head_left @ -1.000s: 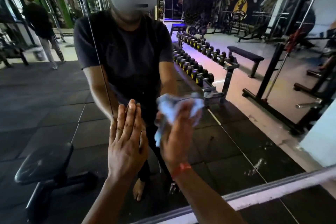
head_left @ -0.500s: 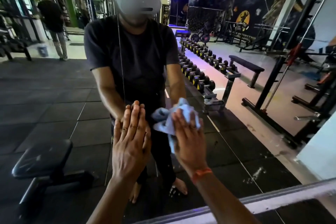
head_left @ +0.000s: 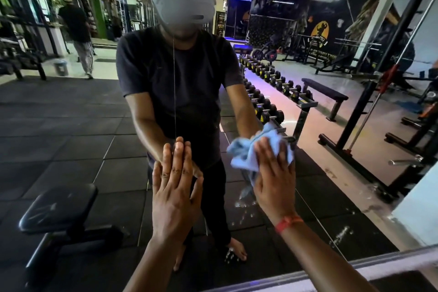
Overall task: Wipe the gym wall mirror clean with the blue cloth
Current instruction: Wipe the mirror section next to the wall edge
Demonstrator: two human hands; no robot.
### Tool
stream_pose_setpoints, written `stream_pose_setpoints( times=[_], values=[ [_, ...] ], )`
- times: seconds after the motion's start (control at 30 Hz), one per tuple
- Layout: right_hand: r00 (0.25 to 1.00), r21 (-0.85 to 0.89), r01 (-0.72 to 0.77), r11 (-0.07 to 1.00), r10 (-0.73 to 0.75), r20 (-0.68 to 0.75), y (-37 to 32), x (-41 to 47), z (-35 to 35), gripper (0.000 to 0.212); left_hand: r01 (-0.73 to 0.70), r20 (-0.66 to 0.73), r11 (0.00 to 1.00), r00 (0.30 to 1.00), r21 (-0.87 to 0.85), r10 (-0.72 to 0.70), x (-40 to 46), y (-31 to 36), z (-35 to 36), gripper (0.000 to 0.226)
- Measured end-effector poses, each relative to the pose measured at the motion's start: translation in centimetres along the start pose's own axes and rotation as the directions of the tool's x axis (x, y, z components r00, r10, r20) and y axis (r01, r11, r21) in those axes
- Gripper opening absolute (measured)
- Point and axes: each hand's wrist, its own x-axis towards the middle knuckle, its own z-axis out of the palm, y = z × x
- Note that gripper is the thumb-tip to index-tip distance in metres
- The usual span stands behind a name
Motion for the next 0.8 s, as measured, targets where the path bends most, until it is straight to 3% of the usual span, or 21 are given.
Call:
stream_pose_setpoints(
  times=[0.07,0.1,0.17,0.2,0.27,0.33,0.4,0.47,0.53,0.6,0.7,0.8],
  values=[
    [0.969,0.139,-0.225,0.964,0.237,-0.076,-4.0,3.3,-0.1,0.067,-0.002,-0.021,1.000,1.000,0.006,0.002,0.0,0.0,0.3,0.077],
    [0.971,0.185,-0.204,0.961,0.223,-0.085,-6.3,4.7,0.1,0.064,0.001,-0.034,1.000,0.999,0.000,-0.001,0.0,-0.1,0.4,0.078],
    [0.997,0.160,0.064,0.985,-0.056,-0.050,-8.6,5.1,0.7,0.067,-0.002,-0.046,1.000,0.999,-0.024,0.001,0.0,-0.3,0.5,0.079],
    [0.972,0.091,0.235,0.968,-0.236,-0.003,-8.1,4.4,1.0,0.070,-0.019,-0.040,0.999,0.999,-0.033,0.018,0.0,-0.5,0.5,0.080],
    [0.855,-0.093,0.516,0.852,-0.506,0.110,-4.2,2.6,1.0,0.072,-0.064,-0.011,0.997,0.998,-0.033,0.064,-0.1,-1.1,0.2,0.082],
    [0.781,-0.170,0.623,0.764,-0.593,0.197,-0.4,2.2,-0.1,0.074,-0.080,0.004,0.997,0.997,-0.015,0.080,0.0,-1.5,-0.2,0.083],
    [0.855,-0.153,0.518,0.841,-0.507,0.111,0.6,4.2,-1.7,0.071,-0.073,0.002,0.997,0.997,-0.016,0.073,0.0,-1.6,-0.2,0.081],
    [0.948,-0.074,0.304,0.950,-0.310,-0.078,-1.8,7.9,-2.6,0.068,-0.069,-0.010,0.997,0.998,-0.021,0.069,0.1,-1.5,-0.2,0.080],
    [0.965,0.032,0.224,0.974,-0.217,-0.147,-5.8,10.1,-2.5,0.072,-0.065,-0.037,0.997,0.997,-0.034,0.064,0.0,-1.4,0.0,0.079],
    [0.927,0.021,0.368,0.929,-0.365,-0.086,-7.4,9.0,-1.3,0.069,-0.072,-0.060,0.996,0.996,-0.051,0.069,-0.2,-1.4,0.1,0.080],
    [0.808,-0.188,0.588,0.787,-0.584,0.078,-3.0,5.5,-0.9,0.069,-0.086,-0.033,0.995,0.996,-0.051,0.084,-0.2,-1.7,-0.2,0.081],
    [0.796,-0.287,0.602,0.746,-0.590,0.136,0.6,5.6,-2.7,0.079,-0.074,-0.012,0.997,0.997,-0.030,0.074,0.0,-1.7,-0.5,0.080]
  ],
)
